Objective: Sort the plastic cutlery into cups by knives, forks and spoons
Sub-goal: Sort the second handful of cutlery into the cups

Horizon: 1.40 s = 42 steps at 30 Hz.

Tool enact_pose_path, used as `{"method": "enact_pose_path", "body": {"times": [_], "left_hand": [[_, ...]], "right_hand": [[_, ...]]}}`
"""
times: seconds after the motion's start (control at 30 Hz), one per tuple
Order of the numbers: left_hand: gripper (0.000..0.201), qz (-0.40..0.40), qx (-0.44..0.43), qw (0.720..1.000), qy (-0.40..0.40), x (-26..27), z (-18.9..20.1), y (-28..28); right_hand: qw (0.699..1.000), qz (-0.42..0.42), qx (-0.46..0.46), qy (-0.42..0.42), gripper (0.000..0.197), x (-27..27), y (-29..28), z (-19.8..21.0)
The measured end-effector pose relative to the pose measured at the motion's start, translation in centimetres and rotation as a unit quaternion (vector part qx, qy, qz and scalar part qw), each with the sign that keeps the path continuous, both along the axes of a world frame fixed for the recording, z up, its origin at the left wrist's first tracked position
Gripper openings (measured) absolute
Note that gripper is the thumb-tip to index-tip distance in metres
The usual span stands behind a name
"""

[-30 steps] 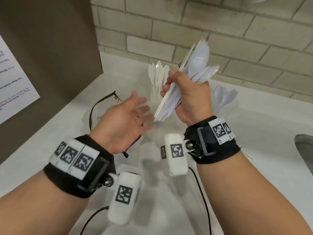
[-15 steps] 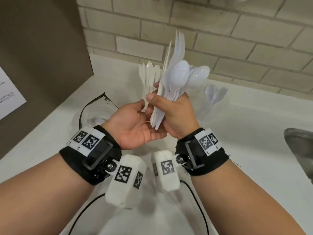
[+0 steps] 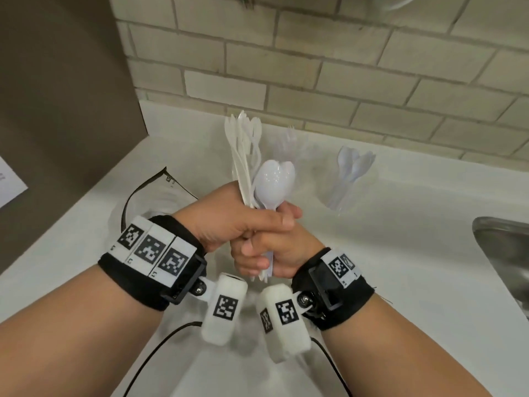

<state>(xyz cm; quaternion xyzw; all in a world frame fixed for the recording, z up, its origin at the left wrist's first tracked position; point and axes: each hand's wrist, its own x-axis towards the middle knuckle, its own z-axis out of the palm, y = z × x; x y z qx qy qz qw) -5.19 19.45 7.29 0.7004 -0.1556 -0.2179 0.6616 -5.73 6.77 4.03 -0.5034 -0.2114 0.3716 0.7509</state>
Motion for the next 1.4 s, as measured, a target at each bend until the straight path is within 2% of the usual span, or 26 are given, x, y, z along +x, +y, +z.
{"method": "enact_pose_path", "body": {"times": [0.03, 0.13, 0.17, 0.23, 0.27, 0.33, 0.43, 0.5, 0.57, 0.6, 0.7, 0.77, 0.83, 0.97, 1.13, 1.23, 1.33, 1.4], "left_hand": [[0.022, 0.000, 0.002, 1.000, -0.012, -0.1, 0.0, -0.1], [0.014, 0.036, -0.013, 0.999, -0.028, -0.3, 0.1, -0.7], [0.010, 0.073, -0.035, 0.996, -0.025, -0.3, 0.2, -0.8], [0.018, 0.173, -0.109, 0.979, -0.001, 0.1, 0.3, -0.9], [0.022, 0.222, -0.135, 0.966, 0.001, 0.4, 0.3, -0.7], [0.026, 0.301, -0.130, 0.945, -0.004, 1.0, 0.0, -0.3], [0.020, 0.349, -0.028, 0.937, -0.007, 1.6, -0.9, 0.2], [0.017, 0.344, 0.049, 0.937, -0.027, 1.6, -1.6, 0.1], [0.013, 0.337, 0.095, 0.935, -0.052, 1.5, -2.0, -0.2], [0.011, 0.333, 0.108, 0.935, -0.063, 1.5, -2.0, -0.3], [0.027, 0.299, 0.147, 0.938, -0.094, 1.0, -2.1, -0.8], [0.033, 0.275, 0.138, 0.948, -0.085, 0.8, -2.3, -1.0], [0.033, 0.263, 0.105, 0.957, -0.058, 0.7, -2.4, -1.0], [0.037, 0.236, 0.068, 0.969, -0.035, 0.3, -2.8, -1.1], [0.055, 0.222, 0.043, 0.974, -0.026, 0.4, -3.2, -1.1], [0.058, 0.225, 0.038, 0.973, -0.032, 0.6, -3.4, -1.0], [0.045, 0.231, 0.045, 0.971, -0.038, 0.8, -3.9, -1.0], [0.040, 0.234, 0.057, 0.969, -0.047, 1.0, -4.2, -1.0]], "right_hand": [[1.000, 0.007, 0.007, 0.013, 0.003, 0.0, 0.0, 0.0], [0.999, -0.046, 0.000, 0.012, 0.014, 0.1, -0.2, -0.5], [0.997, -0.070, -0.016, 0.000, 0.015, 0.2, -0.3, -0.7], [0.989, -0.116, -0.076, -0.046, 0.017, 0.6, -0.9, -0.5], [0.979, -0.144, -0.120, -0.081, 0.022, 1.0, -1.4, -0.4], [0.942, -0.238, -0.201, -0.126, 0.030, 2.0, -2.6, 0.2], [0.882, -0.394, -0.206, -0.153, 0.016, 2.8, -3.5, 1.7], [0.863, -0.437, -0.168, -0.190, 0.012, 2.7, -3.1, 2.8], [0.859, -0.430, -0.153, -0.231, 0.012, 2.3, -2.3, 3.7], [0.856, -0.423, -0.166, -0.248, 0.012, 2.2, -1.9, 3.9], [0.834, -0.423, -0.240, -0.263, 0.024, 2.4, -0.5, 3.6], [0.830, -0.423, -0.260, -0.254, 0.023, 2.6, 0.0, 3.4], [0.839, -0.421, -0.255, -0.233, 0.018, 2.7, -0.1, 3.4], [0.867, -0.414, -0.214, -0.178, 0.013, 2.8, -0.3, 3.7], [0.870, -0.457, -0.135, -0.129, 0.010, 3.0, -0.8, 4.7], [0.857, -0.498, -0.063, -0.120, 0.011, 2.6, -0.7, 5.4], [0.816, -0.561, 0.024, -0.135, 0.016, 2.5, -1.2, 6.6], [0.820, -0.551, 0.010, -0.153, 0.019, 2.7, -1.6, 7.0]]}}
